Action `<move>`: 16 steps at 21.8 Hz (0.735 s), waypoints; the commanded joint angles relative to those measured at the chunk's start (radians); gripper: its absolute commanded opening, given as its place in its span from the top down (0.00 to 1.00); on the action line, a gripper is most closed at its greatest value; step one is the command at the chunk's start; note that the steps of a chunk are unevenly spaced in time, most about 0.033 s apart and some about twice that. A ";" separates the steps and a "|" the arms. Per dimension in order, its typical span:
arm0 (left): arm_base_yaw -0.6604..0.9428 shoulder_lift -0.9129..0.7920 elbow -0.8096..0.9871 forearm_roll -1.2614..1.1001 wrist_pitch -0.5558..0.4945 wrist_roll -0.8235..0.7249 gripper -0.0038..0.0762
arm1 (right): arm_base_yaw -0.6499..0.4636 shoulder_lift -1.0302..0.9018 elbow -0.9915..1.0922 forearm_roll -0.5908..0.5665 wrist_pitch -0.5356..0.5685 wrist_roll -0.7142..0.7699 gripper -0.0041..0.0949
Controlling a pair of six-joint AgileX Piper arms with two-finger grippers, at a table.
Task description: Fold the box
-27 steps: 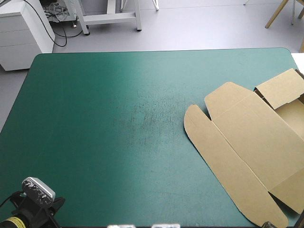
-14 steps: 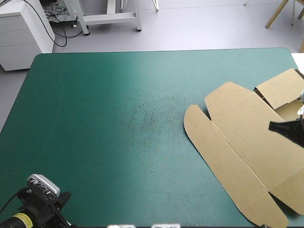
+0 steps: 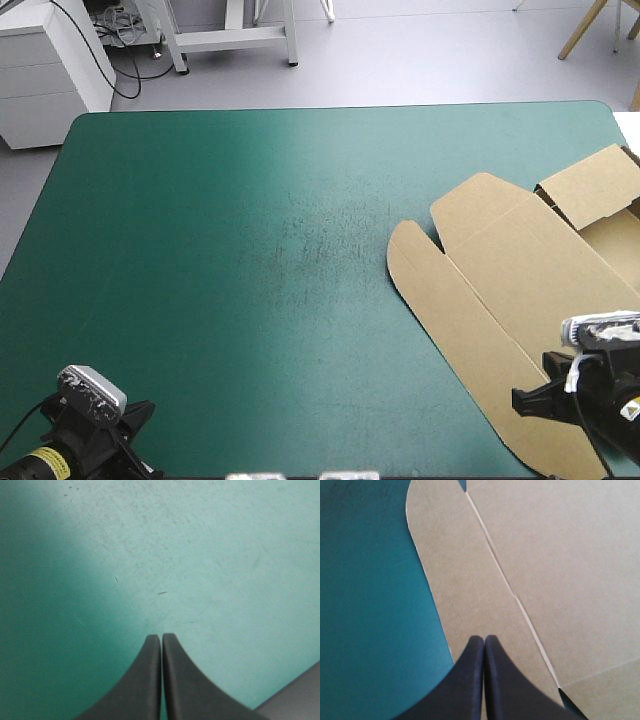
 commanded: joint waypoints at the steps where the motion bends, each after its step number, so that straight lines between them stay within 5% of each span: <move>1: -0.002 0.014 -0.021 -0.016 -0.015 -0.009 0.96 | 0.003 -0.051 0.061 0.050 -0.044 -0.072 0.98; 16: -0.002 0.014 -0.021 -0.016 0.000 -0.001 0.96 | 0.003 -0.312 0.185 0.057 -0.072 -0.087 0.98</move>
